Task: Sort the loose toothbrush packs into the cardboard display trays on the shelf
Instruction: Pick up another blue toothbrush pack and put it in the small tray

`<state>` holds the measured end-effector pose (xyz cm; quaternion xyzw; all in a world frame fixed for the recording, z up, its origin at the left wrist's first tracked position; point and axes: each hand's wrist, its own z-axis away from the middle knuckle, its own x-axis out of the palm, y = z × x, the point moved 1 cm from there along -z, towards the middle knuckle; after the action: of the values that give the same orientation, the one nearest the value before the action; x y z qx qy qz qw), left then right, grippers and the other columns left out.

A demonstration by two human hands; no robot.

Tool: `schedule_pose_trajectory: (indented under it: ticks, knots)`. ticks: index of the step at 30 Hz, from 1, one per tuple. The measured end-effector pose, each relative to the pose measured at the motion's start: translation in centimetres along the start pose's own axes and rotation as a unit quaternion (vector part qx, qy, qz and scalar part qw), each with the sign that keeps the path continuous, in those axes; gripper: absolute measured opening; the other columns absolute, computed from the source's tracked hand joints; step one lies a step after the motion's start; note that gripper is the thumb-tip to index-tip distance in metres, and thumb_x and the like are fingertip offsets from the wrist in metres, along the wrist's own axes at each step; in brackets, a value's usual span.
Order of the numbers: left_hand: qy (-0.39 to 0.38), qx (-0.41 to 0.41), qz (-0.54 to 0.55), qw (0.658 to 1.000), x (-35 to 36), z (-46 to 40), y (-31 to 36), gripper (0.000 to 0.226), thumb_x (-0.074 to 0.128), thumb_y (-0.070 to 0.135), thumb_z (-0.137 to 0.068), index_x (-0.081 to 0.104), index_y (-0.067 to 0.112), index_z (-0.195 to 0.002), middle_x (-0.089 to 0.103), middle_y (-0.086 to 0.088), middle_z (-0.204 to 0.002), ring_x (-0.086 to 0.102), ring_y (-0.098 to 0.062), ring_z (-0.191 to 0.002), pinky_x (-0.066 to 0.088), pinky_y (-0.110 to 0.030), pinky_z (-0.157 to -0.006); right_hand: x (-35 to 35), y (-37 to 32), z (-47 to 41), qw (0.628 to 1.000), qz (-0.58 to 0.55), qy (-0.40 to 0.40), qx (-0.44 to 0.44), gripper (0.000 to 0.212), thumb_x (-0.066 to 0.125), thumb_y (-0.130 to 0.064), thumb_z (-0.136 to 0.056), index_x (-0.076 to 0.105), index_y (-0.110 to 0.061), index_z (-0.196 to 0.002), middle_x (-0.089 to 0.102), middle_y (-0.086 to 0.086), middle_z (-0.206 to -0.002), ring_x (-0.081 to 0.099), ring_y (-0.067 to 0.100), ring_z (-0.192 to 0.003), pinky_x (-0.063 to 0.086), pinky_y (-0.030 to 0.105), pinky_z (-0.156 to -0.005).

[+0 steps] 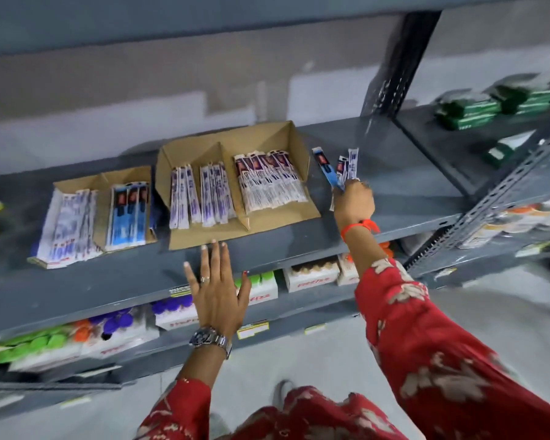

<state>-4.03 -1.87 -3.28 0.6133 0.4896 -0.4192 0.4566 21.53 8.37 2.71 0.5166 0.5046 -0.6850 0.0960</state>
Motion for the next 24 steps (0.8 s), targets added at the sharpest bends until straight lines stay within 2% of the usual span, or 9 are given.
schedule_pose_trajectory:
  ticks: [4,8,12,16,20,22,24]
  knots:
    - [-0.005,0.008,-0.015,1.000,0.1,-0.3,-0.1,0.066,0.030,0.045,-0.087,0.038,0.002,-0.136,0.036,-0.017,-0.146,0.034,-0.032,-0.134,-0.007,-0.045,-0.111,0.3,-0.4,-1.4,0.999,0.007,-0.019,0.026,0.032,0.060,-0.022,-0.085,0.061,0.000,-0.108,0.059,0.021,-0.117,0.054,0.037,-0.113,0.051,0.044,-0.084]
    - [-0.008,0.000,-0.011,1.000,0.1,-0.3,0.1,0.066,0.031,0.045,-0.087,0.037,0.002,-0.137,0.035,-0.017,-0.146,0.035,-0.032,-0.133,-0.002,-0.045,-0.111,0.4,-0.3,-1.7,0.999,-0.011,-0.010,0.050,0.029,0.064,-0.020,-0.083,0.063,-0.001,-0.104,0.065,0.021,-0.112,0.059,0.038,-0.107,0.052,0.042,-0.081]
    - [-0.015,-0.004,-0.013,1.000,0.2,-0.3,0.0,0.066,0.030,0.045,-0.087,0.036,0.003,-0.137,0.035,-0.017,-0.146,0.035,-0.032,-0.133,0.000,-0.046,-0.111,0.5,-0.1,-1.5,0.996,-0.048,0.011,0.080,0.023,0.058,-0.020,-0.088,0.065,-0.003,-0.102,0.068,0.021,-0.107,0.063,0.039,-0.100,0.052,0.040,-0.075]
    - [-0.017,-0.003,-0.008,1.000,0.3,-0.3,0.0,0.065,0.029,0.045,-0.088,0.036,0.003,-0.138,0.035,-0.017,-0.146,0.035,-0.032,-0.133,0.001,-0.047,-0.110,0.3,0.0,-1.0,0.990,-0.090,0.037,0.105,0.022,0.055,-0.017,-0.090,0.065,-0.004,-0.104,0.067,0.023,-0.109,0.062,0.041,-0.100,0.052,0.042,-0.077]
    - [-0.014,0.000,-0.003,1.000,0.3,-0.2,-0.1,0.065,0.029,0.046,-0.088,0.037,0.003,-0.137,0.035,-0.016,-0.146,0.036,-0.031,-0.133,0.003,-0.047,-0.110,-0.3,-0.3,0.1,0.971,-0.195,0.085,0.110,0.021,0.056,-0.018,-0.089,0.067,-0.005,-0.101,0.069,0.022,-0.104,0.062,0.038,-0.096,0.045,0.033,-0.070]
    - [-0.008,0.001,0.009,1.000,0.2,0.0,-0.1,0.065,0.029,0.047,-0.089,0.037,0.004,-0.137,0.035,-0.015,-0.146,0.035,-0.030,-0.134,0.003,-0.047,-0.110,-0.5,-0.4,0.8,0.952,-0.273,0.092,0.100,0.022,0.059,-0.020,-0.087,0.067,-0.003,-0.099,0.071,0.019,-0.096,0.062,0.030,-0.085,0.039,0.024,-0.065]
    - [0.000,-0.003,0.042,0.999,-0.2,0.2,0.0,0.065,0.029,0.048,-0.089,0.037,0.005,-0.137,0.035,-0.014,-0.146,0.032,-0.029,-0.135,0.001,-0.046,-0.111,-0.4,-0.5,1.6,0.925,-0.357,0.085,0.099,0.017,0.063,-0.021,-0.085,0.069,-0.006,-0.090,0.070,0.014,-0.086,0.058,0.018,-0.073,0.041,0.022,-0.067]
